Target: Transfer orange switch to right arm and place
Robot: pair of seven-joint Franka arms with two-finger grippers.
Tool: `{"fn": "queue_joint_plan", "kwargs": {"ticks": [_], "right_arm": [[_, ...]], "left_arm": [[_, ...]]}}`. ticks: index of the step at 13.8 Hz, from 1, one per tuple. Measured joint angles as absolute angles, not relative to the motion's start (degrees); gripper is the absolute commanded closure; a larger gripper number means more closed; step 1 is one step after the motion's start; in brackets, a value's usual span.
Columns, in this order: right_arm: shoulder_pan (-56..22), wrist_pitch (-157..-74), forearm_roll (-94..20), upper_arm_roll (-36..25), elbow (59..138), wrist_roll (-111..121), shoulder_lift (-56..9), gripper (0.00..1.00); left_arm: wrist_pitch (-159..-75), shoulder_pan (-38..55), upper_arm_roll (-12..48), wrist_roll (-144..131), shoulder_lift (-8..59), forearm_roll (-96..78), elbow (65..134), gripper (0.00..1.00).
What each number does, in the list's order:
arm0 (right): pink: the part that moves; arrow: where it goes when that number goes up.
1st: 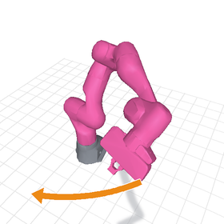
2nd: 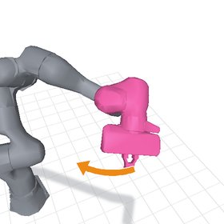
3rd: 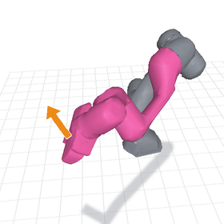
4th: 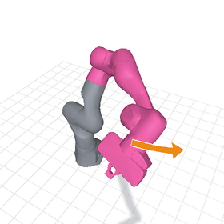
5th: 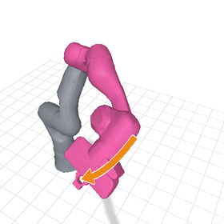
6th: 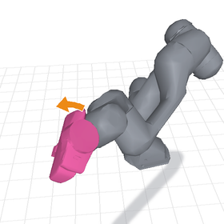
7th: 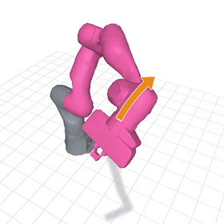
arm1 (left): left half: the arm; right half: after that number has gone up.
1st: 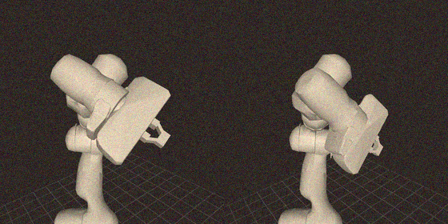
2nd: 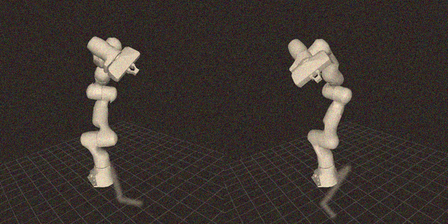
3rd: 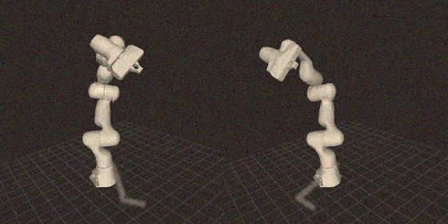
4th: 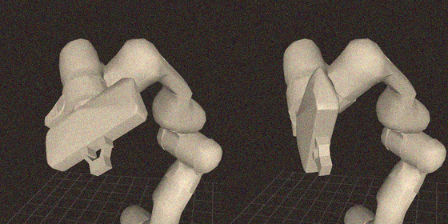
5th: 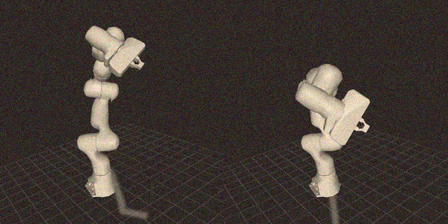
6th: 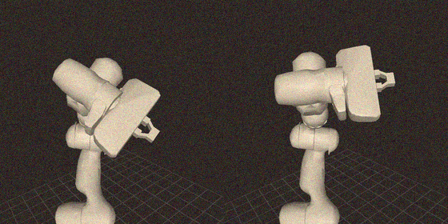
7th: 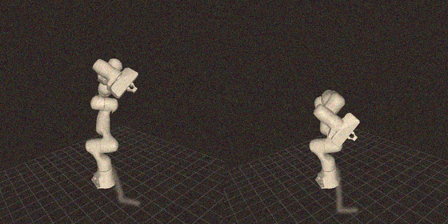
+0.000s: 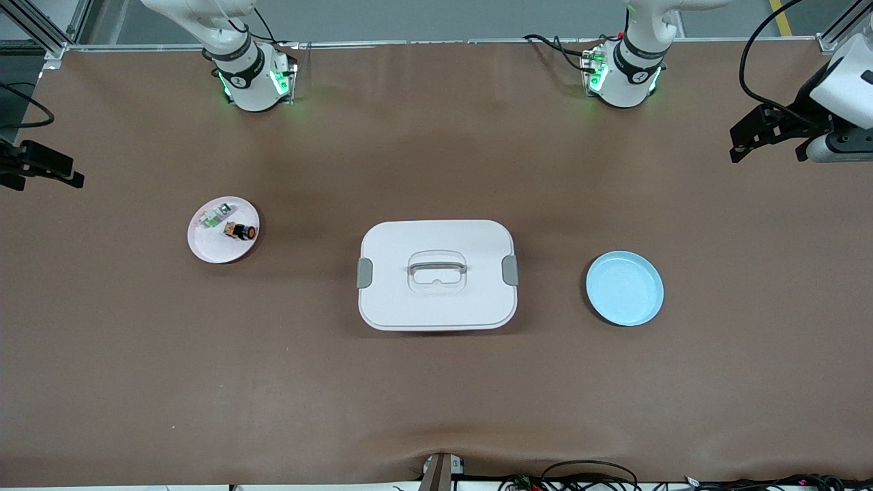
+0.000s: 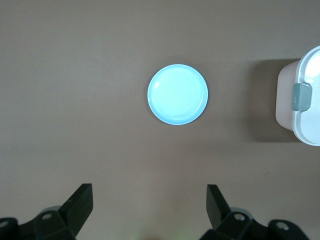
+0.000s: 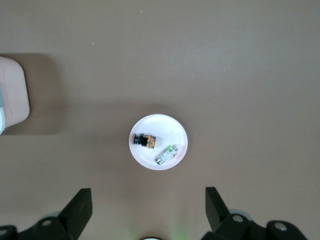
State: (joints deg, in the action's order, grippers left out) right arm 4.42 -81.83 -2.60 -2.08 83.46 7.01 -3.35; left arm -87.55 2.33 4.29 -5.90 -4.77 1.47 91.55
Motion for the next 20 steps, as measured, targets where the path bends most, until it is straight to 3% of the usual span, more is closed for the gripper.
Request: {"fn": "queue_joint_plan", "kwargs": {"ticks": [20], "right_arm": [[3.44, -82.65, -2.0, -3.65, 83.7, 2.78, -1.69, 0.0]], "left_arm": [[-87.58, 2.06, 4.27, -5.87, -4.24, 1.47, 89.89, 0.0]]}}
